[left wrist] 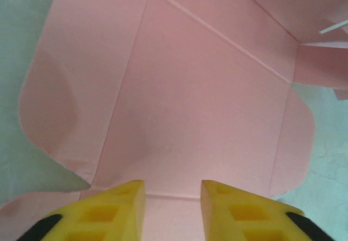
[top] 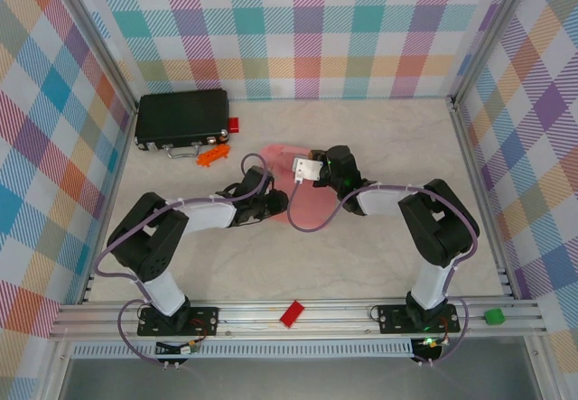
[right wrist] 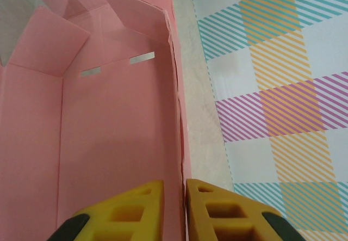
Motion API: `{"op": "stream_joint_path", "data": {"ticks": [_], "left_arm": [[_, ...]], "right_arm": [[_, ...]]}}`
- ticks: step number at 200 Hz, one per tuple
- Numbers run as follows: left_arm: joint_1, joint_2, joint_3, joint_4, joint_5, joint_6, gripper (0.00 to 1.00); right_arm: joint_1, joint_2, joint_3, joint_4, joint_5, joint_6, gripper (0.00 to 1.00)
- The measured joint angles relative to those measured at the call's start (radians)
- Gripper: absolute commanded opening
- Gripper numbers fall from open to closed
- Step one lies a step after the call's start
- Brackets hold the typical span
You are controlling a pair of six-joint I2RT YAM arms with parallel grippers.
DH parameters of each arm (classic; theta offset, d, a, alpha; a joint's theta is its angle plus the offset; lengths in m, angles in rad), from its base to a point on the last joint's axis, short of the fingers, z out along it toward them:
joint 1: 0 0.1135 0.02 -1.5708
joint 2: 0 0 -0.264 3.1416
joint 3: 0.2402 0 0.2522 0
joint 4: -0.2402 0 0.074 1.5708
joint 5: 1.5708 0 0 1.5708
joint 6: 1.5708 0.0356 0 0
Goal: Fold the paper box
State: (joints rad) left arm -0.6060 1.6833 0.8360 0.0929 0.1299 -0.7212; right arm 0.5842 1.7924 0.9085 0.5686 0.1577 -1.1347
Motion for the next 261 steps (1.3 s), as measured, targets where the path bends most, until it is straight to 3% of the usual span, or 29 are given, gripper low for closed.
{"op": "stream_joint_path", "data": {"ticks": [59,118,178,261], "left_arm": [[0.0,-0.176,0.001,-0.113,-0.072,0.065,0.56],[0.076,-0.271,0.068,-0.269,-0.166,0.164,0.61],[0.192,-0.24,0.151,-0.366,-0.16,0.252,0.61],[0.294,-0.042,0.289,-0.385,-0.034,0.401,0.57]], "right_arm": [[0.0,0.013,0.0,0.016,0.008,-0.008,0.19],[0.0,0.013,0.0,0.019,0.007,-0.008,0.19],[0.002,0.013,0.0,0.019,0.007,-0.008,0.19],[0.008,0.013,0.0,0.018,0.007,-0.011,0.19]]}}
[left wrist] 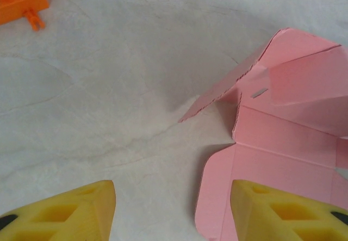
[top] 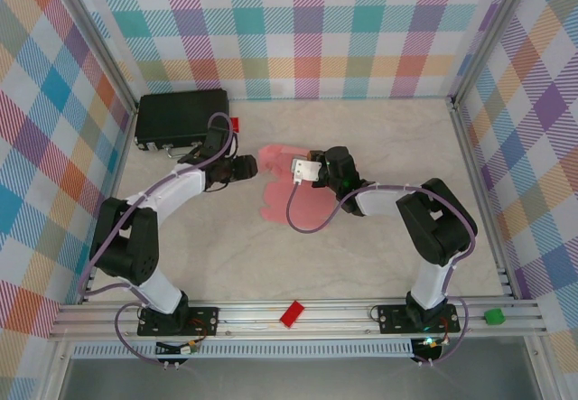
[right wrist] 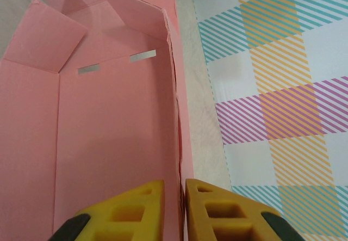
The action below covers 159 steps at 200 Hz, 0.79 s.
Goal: Fold the paper box
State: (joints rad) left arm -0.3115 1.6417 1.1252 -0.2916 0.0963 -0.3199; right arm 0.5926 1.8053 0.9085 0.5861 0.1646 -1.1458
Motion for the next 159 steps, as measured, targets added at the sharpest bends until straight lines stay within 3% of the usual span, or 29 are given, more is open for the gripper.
{"op": "stream_joint_path", "data": {"ticks": [63,110,159], "left_arm": [[0.043,0.142,0.097,0.063,0.162,0.084,0.54],[0.046,0.229,0.163,0.085,0.262,0.121,0.44],[0.046,0.261,0.182,0.085,0.296,0.154,0.32]], "right_arm": [[0.003,0.004,0.004,-0.003,0.0,0.0,0.18],[0.004,0.014,0.011,-0.003,0.0,-0.005,0.18],[0.004,0.014,0.014,-0.003,0.0,-0.016,0.18]]}}
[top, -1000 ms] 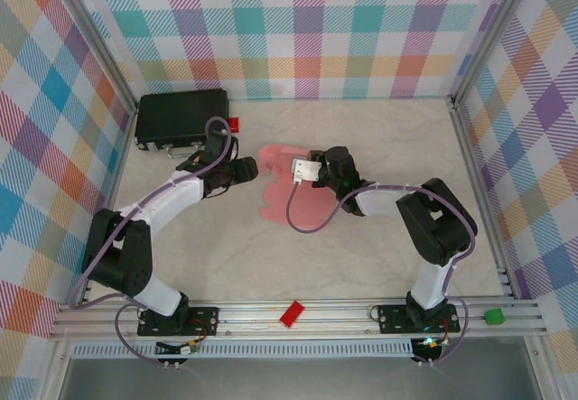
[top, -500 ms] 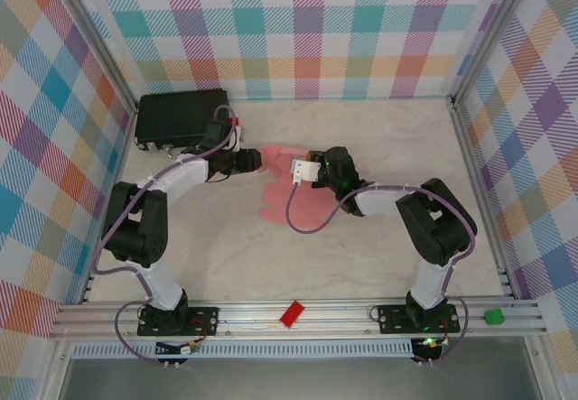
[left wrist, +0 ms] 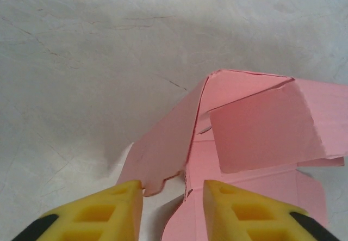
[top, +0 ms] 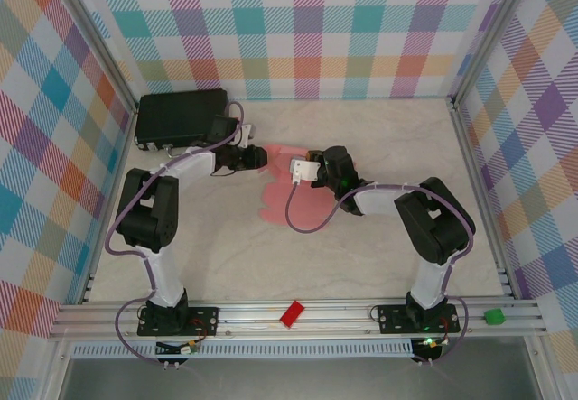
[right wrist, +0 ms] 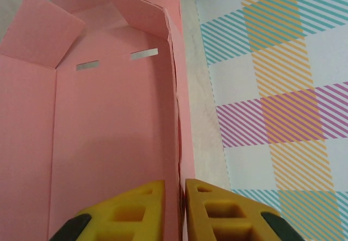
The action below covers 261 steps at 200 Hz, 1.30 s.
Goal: Fold the paper box
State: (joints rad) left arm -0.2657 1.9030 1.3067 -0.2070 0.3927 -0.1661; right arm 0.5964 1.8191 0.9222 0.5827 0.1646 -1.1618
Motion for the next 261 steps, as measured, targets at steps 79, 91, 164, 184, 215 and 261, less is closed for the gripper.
{"op": "stream_joint_path", "data": {"ticks": [79,91,164,184,215,261], "left_arm": [[0.0,0.0,0.001,0.0,-0.052,0.041,0.39],[0.0,0.0,0.0,0.004,-0.08,0.043,0.44],[0.0,-0.013,-0.022,0.03,-0.145,0.075,0.51],[0.0,0.0,0.012,0.028,-0.101,0.093,0.48],[0.0,0.029,0.057,0.028,-0.024,0.11,0.37],[0.0,0.05,0.066,0.022,0.007,0.112,0.13]], "right_arm": [[0.0,0.004,0.003,0.0,0.0,-0.003,0.18],[0.0,0.004,0.003,0.0,0.0,-0.004,0.17],[0.0,0.008,0.013,-0.001,0.0,-0.006,0.17],[0.001,0.013,0.016,-0.001,0.001,-0.006,0.17],[0.002,0.019,0.016,0.0,0.004,-0.006,0.17],[0.002,0.024,0.025,0.0,0.008,-0.007,0.17]]}}
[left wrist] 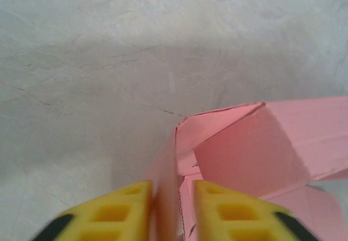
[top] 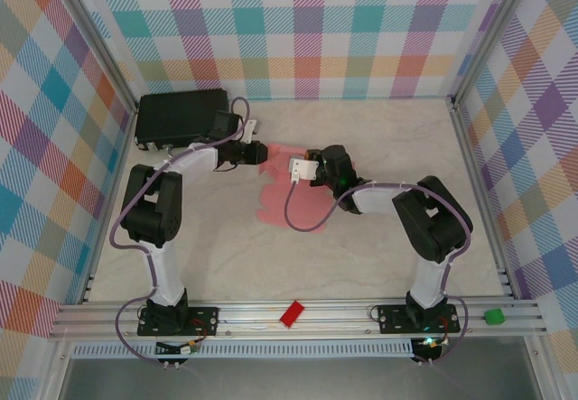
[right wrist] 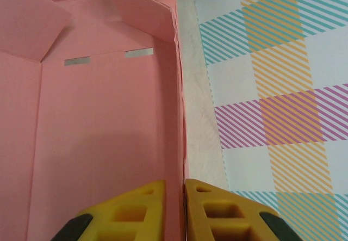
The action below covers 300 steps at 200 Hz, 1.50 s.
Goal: Fold the paper box
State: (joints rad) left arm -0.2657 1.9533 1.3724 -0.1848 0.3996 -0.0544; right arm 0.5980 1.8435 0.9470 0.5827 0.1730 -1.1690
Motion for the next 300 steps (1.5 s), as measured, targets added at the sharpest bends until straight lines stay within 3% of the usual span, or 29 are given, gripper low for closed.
{"op": "stream_joint_path", "data": {"ticks": [68,117,195,300], "left_arm": [[0.0,-0.059,-0.065,-0.008,-0.026,-0.009,0.09],[0.0,-0.098,-0.092,-0.023,-0.039,-0.039,0.0],[-0.013,-0.116,-0.121,-0.004,-0.114,-0.054,0.0],[-0.042,-0.166,-0.159,-0.012,-0.093,-0.117,0.01]], "right_arm": [[0.003,0.011,0.009,0.001,0.003,-0.003,0.17],[0.014,0.011,0.009,0.008,0.003,-0.004,0.17],[0.038,0.011,-0.005,0.013,0.008,0.0,0.18],[0.054,0.011,-0.023,0.053,0.06,0.001,0.16]]}}
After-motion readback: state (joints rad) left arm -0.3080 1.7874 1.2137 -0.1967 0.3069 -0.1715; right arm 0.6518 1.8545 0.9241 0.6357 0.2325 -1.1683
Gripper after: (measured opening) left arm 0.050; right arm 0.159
